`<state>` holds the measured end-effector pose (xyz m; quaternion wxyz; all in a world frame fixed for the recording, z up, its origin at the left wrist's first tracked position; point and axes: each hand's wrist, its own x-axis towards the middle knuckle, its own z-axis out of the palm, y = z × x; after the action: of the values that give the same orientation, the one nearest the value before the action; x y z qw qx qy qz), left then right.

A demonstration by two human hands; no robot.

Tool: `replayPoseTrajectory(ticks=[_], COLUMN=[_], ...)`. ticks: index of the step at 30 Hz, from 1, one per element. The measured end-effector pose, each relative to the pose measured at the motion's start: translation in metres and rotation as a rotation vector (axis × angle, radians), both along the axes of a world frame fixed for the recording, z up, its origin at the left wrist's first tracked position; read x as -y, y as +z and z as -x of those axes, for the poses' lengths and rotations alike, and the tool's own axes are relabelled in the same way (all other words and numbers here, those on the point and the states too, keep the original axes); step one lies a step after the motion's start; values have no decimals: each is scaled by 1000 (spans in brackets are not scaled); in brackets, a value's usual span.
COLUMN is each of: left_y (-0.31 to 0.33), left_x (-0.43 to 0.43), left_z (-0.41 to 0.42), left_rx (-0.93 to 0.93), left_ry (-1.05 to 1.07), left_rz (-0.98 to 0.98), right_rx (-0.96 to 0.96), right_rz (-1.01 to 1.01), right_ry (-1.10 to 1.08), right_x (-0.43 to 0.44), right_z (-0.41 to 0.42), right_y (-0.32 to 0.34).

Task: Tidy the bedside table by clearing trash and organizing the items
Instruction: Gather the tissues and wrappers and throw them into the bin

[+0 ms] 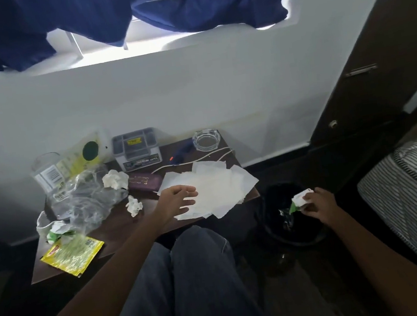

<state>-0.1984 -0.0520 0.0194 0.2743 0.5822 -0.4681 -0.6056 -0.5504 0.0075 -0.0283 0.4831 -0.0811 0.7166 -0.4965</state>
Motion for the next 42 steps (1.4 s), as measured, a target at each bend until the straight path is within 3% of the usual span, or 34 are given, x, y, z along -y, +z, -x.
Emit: replayPoseTrajectory(ticks=[4,9,15,18,26,29,36,42], left_y=[1,-8,-35,-47,-60,-65,-59,-46], left_x=[3,0,-3,-1,9,5,-11,-21], left_z=[-7,-26,-73,-92,-115,-127,-154,-161], left_rx=[25,214,658,859,1157,1121,629,351], left_ry=[11,3,0,-44,-267,-218,238,380], left_rz=[0,112,294,261,317,337,292,243], right_rx=[-97,-185,-259,-230,-251,-271,-345,-680], right_rz=[-92,-123,20,80,103,96,175,270], right_ry=[137,357,686,791,1013,1055,1067,1032], right_x=[0,9,40,52,69,80,119,162], right_z=[-4,-35,-106,-145,-225,-251,-341,-406], right_y=[-1,13,41,51,62,62,56,37])
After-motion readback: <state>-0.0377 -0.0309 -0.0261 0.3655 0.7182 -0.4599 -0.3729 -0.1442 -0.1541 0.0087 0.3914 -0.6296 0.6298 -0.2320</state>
